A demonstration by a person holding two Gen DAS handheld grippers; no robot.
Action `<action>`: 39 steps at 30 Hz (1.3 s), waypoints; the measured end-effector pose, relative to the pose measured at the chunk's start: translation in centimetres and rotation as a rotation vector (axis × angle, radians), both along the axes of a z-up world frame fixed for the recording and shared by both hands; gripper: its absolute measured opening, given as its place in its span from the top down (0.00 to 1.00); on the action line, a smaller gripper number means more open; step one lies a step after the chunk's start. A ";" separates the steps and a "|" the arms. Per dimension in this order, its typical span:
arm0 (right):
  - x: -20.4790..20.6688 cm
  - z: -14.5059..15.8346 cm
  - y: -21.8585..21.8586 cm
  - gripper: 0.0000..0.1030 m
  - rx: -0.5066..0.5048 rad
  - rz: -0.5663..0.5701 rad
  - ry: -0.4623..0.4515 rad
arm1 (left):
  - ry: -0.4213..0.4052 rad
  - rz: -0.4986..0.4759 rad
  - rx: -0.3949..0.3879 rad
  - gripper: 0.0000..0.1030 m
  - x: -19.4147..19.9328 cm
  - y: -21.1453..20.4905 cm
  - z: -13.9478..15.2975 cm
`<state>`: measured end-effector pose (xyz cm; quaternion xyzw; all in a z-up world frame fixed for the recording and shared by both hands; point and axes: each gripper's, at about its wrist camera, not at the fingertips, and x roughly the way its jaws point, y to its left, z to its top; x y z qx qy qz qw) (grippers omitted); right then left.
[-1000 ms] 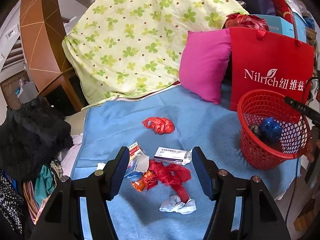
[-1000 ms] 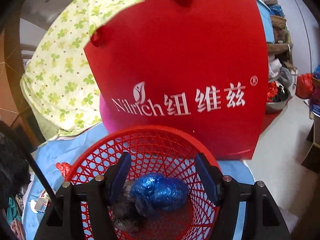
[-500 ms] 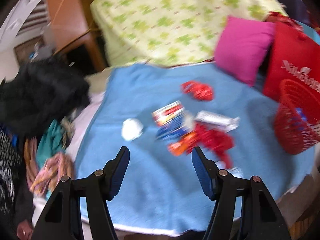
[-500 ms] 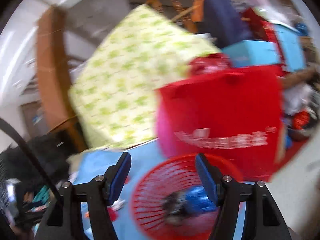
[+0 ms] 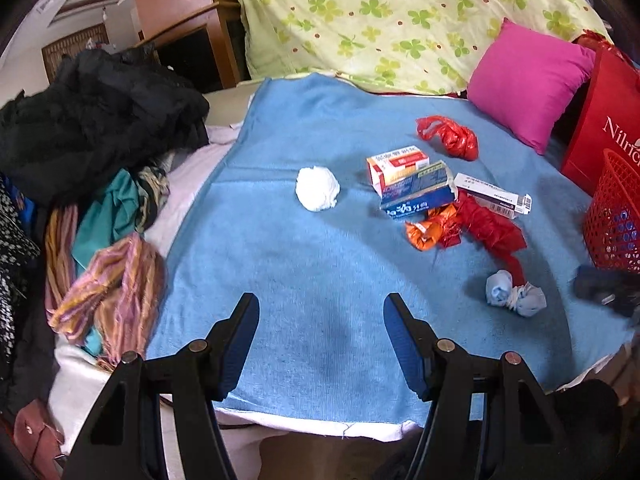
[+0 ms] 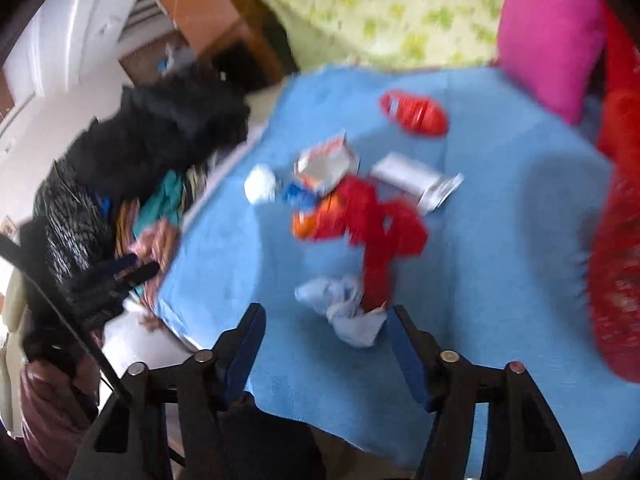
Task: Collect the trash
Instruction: 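Move both open tools back over the blanket, then grasp the orange wrapper with the left tool while the right tool grasps the light blue cloth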
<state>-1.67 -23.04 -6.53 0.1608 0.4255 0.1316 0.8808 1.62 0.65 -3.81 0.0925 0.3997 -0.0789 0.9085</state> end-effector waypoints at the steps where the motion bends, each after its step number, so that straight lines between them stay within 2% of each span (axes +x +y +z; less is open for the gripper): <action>1: 0.4 -0.7 0.3 0.41 0.005 0.009 0.015 | 0.012 -0.002 -0.012 0.36 0.4 0.3 -0.2; 6: 3.2 -3.0 2.5 0.45 -0.041 0.048 0.073 | 0.047 0.000 -0.035 0.36 1.3 0.7 -1.2; 10: 4.6 -5.3 3.3 0.60 -0.098 0.053 0.166 | 0.084 -0.021 -0.073 0.36 1.8 0.1 -1.8; 14: 3.8 -5.6 2.2 0.73 -0.079 0.022 0.152 | 0.106 -0.049 -0.090 0.36 2.3 -0.9 -2.2; 20: 1.4 -4.4 -0.9 0.74 0.039 -0.036 0.105 | 0.158 -0.153 -0.161 0.36 5.3 -5.1 -3.8; 23: 0.1 -4.0 -2.5 0.74 0.145 -0.068 0.081 | 0.175 -0.198 -0.178 0.37 7.3 -7.1 -4.9; 25: 0.0 -3.9 -2.0 0.74 0.182 -0.085 0.059 | 0.169 -0.214 -0.184 0.37 8.8 -8.2 -5.5; 27: -0.4 -3.9 -2.0 0.74 0.203 -0.101 0.037 | 0.186 -0.228 -0.201 0.37 10.5 -9.2 -6.4; 30: -0.8 -3.4 -2.0 0.74 0.177 -0.121 0.005 | 0.226 -0.242 -0.243 0.38 12.3 -9.8 -7.5; 32: -1.0 -3.1 -2.1 0.74 0.173 -0.128 -0.011 | 0.258 -0.233 -0.259 0.48 13.2 -10.1 -8.2; 34: -1.0 -3.1 -2.2 0.75 0.167 -0.146 -0.012 | 0.275 -0.235 -0.274 0.53 13.5 -10.3 -8.6; 36: -1.1 -3.1 -2.6 0.75 0.168 -0.162 -0.023 | 0.283 -0.236 -0.299 0.64 13.6 -10.3 -8.7; 37: -1.1 -3.1 -2.7 0.75 0.170 -0.170 -0.024 | 0.293 -0.235 -0.313 0.75 13.6 -10.2 -8.8; 39: -1.1 -3.2 -2.9 0.75 0.170 -0.184 -0.019 | 0.299 -0.235 -0.332 0.80 13.5 -10.1 -8.7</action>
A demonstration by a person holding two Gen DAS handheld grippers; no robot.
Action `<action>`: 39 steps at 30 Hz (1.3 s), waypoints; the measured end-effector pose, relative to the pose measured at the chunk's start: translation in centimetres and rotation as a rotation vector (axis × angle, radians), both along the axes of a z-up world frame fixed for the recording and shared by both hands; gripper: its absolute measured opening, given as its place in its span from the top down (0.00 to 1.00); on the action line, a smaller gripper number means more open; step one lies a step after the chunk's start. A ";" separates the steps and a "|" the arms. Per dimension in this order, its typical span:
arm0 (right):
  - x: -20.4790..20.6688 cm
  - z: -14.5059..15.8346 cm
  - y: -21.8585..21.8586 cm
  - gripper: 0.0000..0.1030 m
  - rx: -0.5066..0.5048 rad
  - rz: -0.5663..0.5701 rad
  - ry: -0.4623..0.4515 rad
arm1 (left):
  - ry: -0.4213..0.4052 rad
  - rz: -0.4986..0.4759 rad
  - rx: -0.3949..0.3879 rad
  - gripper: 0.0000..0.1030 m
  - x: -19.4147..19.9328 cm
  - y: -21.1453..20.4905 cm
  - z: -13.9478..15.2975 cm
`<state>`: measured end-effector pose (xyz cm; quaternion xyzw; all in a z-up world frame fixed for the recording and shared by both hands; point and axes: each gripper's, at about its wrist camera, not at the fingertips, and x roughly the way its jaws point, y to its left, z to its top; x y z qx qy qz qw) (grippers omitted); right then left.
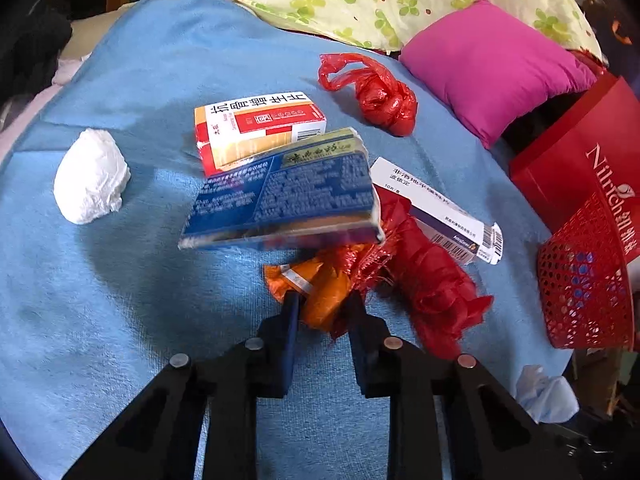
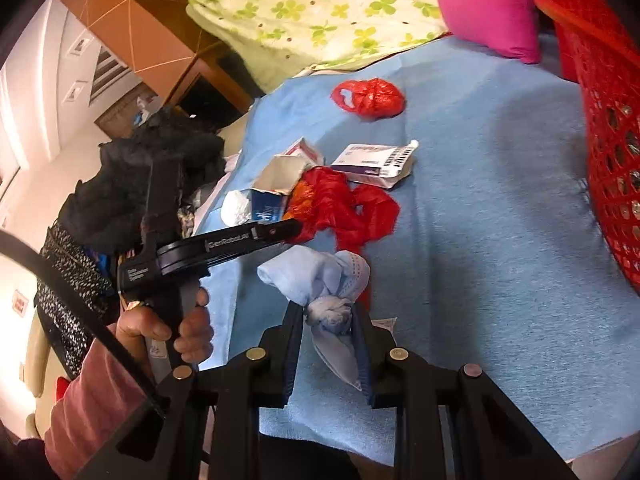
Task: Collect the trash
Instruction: 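Grasp the orange wrapper with the left tool while the right tool grasps the light blue cloth, then lift the orange wrapper and light blue cloth and carry them toward the basket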
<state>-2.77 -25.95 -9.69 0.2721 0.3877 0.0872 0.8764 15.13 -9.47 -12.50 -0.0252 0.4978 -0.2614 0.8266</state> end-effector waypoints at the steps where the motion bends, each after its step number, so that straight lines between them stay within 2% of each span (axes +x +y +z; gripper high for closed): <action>1: 0.0 0.0 -0.1 0.74 0.000 -0.005 0.000 | -0.005 0.001 0.000 0.81 -0.1 -0.1 0.0; 5: -0.2 0.1 -0.2 0.75 -0.015 -0.017 -0.008 | -0.026 -0.009 0.009 0.87 -1.6 0.1 0.5; 10: -0.3 0.2 -0.4 0.74 -0.027 -0.025 -0.018 | -0.024 -0.009 0.023 0.88 -4.1 1.0 0.9; 19: -0.3 0.2 0.2 0.74 -0.054 -0.014 -0.018 | 0.029 0.021 0.085 0.85 -8.7 3.4 1.8; 25: -0.1 0.2 0.7 0.74 -0.072 -0.011 -0.012 | -0.021 0.053 0.189 0.47 -9.6 4.1 2.9; 30: -0.3 0.3 0.7 0.74 -0.078 -0.018 -0.020 | -0.073 0.061 0.188 0.45 -9.1 3.8 3.9; 32: -0.3 0.3 0.8 0.74 -0.077 -0.020 -0.020 | -0.084 0.025 0.178 0.43 -8.5 3.1 3.9; 36: -0.4 0.4 0.9 0.74 -0.082 -0.024 -0.025 | -0.085 -0.052 0.167 0.42 -7.3 0.7 2.9; 39: -0.6 0.4 0.7 0.74 -0.080 -0.031 -0.027 | -0.045 -0.085 0.156 0.42 -6.8 -0.1 1.9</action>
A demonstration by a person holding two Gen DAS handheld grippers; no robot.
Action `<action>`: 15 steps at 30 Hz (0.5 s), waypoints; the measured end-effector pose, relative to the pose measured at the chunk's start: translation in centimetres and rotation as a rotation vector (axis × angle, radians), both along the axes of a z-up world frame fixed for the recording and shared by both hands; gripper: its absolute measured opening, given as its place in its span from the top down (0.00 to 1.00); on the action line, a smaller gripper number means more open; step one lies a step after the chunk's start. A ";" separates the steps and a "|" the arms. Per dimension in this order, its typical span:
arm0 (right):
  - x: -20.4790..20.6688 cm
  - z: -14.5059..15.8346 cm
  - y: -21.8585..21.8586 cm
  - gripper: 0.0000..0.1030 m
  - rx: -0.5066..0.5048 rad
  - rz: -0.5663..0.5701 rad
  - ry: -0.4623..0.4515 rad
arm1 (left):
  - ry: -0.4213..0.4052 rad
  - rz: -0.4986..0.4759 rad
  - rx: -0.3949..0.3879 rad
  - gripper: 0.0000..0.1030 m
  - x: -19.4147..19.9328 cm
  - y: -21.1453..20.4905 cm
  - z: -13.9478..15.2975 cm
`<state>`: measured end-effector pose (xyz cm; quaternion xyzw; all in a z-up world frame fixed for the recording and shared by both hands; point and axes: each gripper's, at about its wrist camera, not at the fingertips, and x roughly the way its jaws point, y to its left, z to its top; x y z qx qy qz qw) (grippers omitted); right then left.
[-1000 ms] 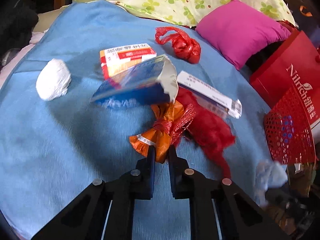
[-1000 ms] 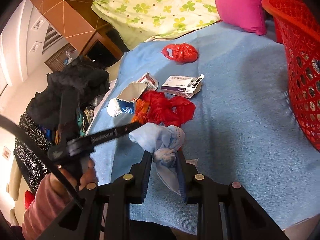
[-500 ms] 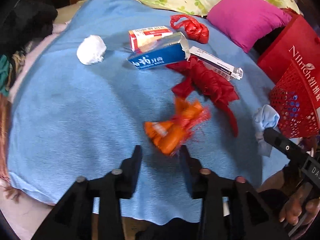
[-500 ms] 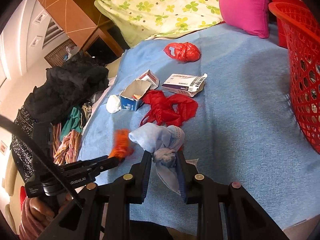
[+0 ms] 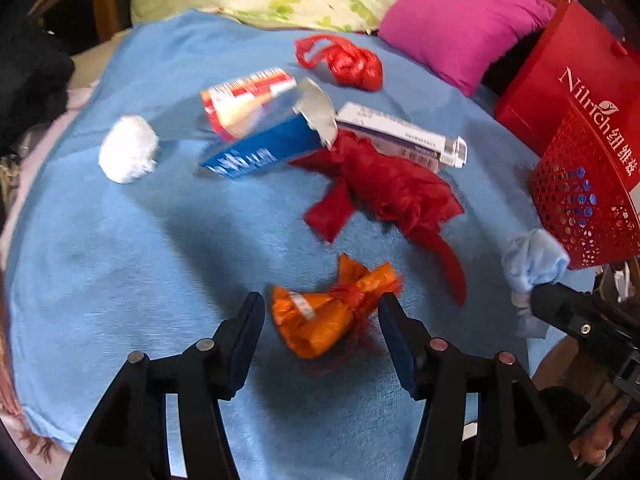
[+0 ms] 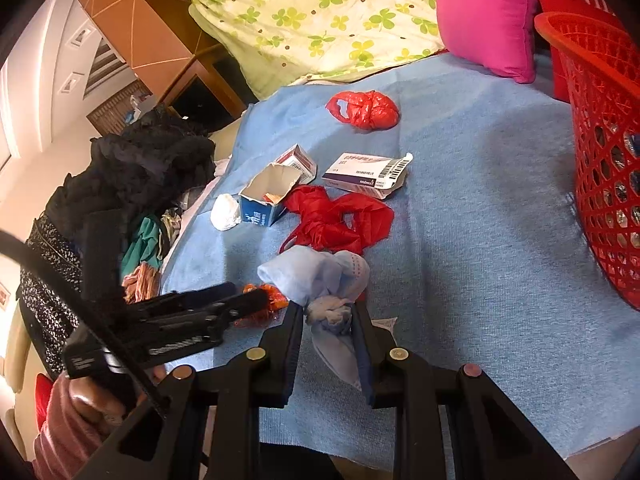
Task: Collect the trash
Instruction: 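Lift the orange wrapper and light blue cloth and carry them toward the basket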
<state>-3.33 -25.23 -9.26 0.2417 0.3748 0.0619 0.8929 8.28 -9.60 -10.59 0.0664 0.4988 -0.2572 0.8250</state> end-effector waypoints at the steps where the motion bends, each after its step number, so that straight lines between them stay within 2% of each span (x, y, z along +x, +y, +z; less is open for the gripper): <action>1: -0.1 0.0 -0.1 0.74 0.002 -0.002 -0.001 | 0.012 -0.001 -0.010 0.42 0.1 -0.1 -0.2; 3: -0.1 0.0 -0.2 0.74 0.002 -0.006 -0.001 | 0.041 0.009 -0.039 0.42 0.2 0.1 -0.8; 4: -0.1 0.0 -0.3 0.74 0.004 -0.008 -0.001 | 0.050 0.011 -0.058 0.46 0.2 0.2 -1.0; 8: -0.1 0.1 -0.1 0.74 0.001 -0.004 -0.004 | 0.045 0.026 -0.087 0.51 -0.1 0.5 -1.0; 15: -0.3 0.3 -0.4 0.74 0.001 -0.007 -0.019 | -0.043 0.076 -0.080 0.53 -1.8 1.4 1.1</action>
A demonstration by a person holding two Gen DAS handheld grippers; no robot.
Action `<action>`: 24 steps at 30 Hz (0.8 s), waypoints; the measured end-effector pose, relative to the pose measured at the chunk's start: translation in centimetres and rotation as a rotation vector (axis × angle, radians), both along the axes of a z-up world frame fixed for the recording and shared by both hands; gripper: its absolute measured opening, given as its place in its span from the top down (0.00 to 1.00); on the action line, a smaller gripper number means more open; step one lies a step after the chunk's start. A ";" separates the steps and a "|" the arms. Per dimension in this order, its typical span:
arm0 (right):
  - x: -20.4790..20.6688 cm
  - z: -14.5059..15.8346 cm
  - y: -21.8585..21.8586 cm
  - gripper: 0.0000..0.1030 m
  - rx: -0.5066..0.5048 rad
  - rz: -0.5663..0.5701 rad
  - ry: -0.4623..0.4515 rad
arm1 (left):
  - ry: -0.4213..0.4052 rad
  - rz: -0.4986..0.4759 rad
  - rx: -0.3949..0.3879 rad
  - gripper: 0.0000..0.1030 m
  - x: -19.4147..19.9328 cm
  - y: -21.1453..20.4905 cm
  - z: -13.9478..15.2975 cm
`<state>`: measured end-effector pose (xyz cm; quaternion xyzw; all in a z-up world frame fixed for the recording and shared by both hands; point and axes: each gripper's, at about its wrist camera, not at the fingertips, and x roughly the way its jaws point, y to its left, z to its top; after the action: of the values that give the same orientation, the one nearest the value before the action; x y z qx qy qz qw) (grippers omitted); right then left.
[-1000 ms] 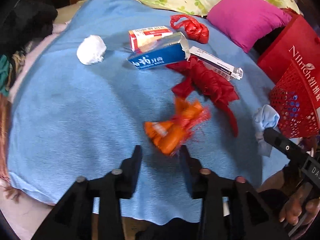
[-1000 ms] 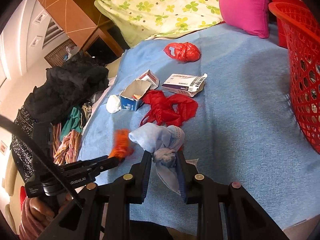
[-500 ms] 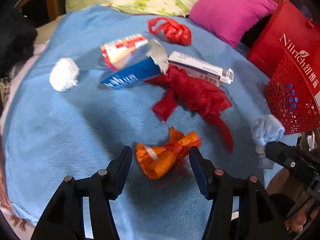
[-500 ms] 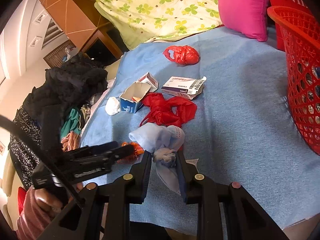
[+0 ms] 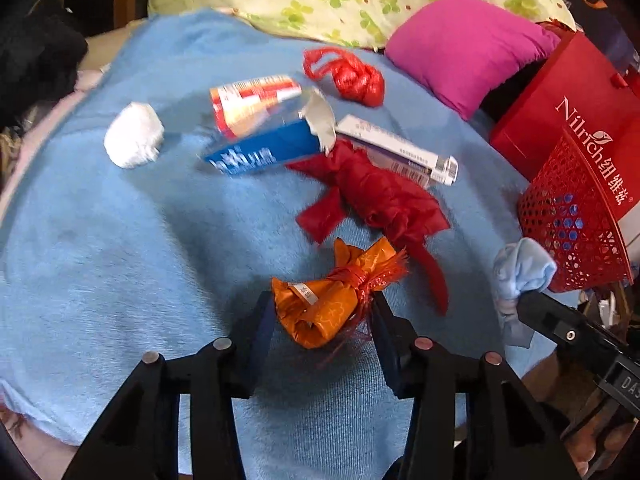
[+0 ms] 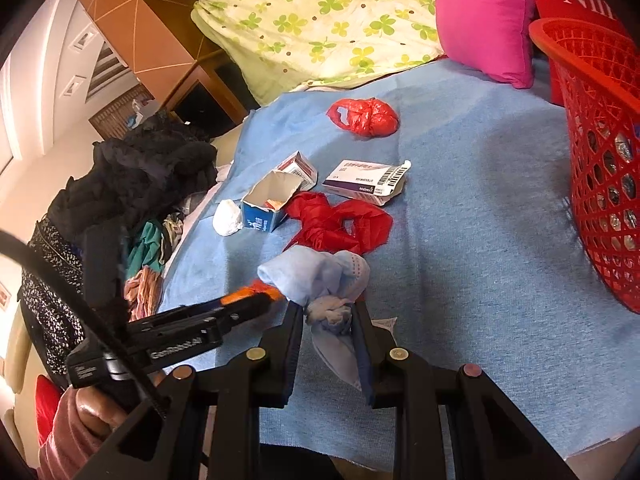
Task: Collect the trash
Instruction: 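Lift the orange wrapper and light blue cloth and carry them toward the basket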
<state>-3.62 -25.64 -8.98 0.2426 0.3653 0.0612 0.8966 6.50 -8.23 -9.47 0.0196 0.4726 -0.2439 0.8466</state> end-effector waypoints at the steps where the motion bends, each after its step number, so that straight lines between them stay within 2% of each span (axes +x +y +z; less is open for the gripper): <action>1: 0.0 0.0 -0.1 0.74 0.000 -0.003 0.000 | -0.016 0.009 0.006 0.53 -0.2 0.1 0.4; 6: -0.3 0.5 0.2 0.74 -0.022 -0.007 -0.012 | -0.115 0.054 0.025 0.53 -2.4 1.0 3.5; 12: -0.4 1.5 1.6 0.74 -0.058 0.002 0.005 | -0.243 0.121 0.031 0.53 -4.9 4.2 7.6; 18: -0.5 4.7 3.3 0.74 -0.074 0.018 -0.029 | -0.352 0.164 0.016 0.53 -7.0 6.2 11.1; 24: -1.0 8.3 4.8 0.74 -0.084 0.022 -0.071 | -0.432 0.197 0.002 0.53 -9.0 7.9 13.2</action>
<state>-4.66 -20.88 -0.64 0.1986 0.3380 0.0643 0.9177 -2.53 -0.37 3.72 0.0260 0.2803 -0.1499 0.9478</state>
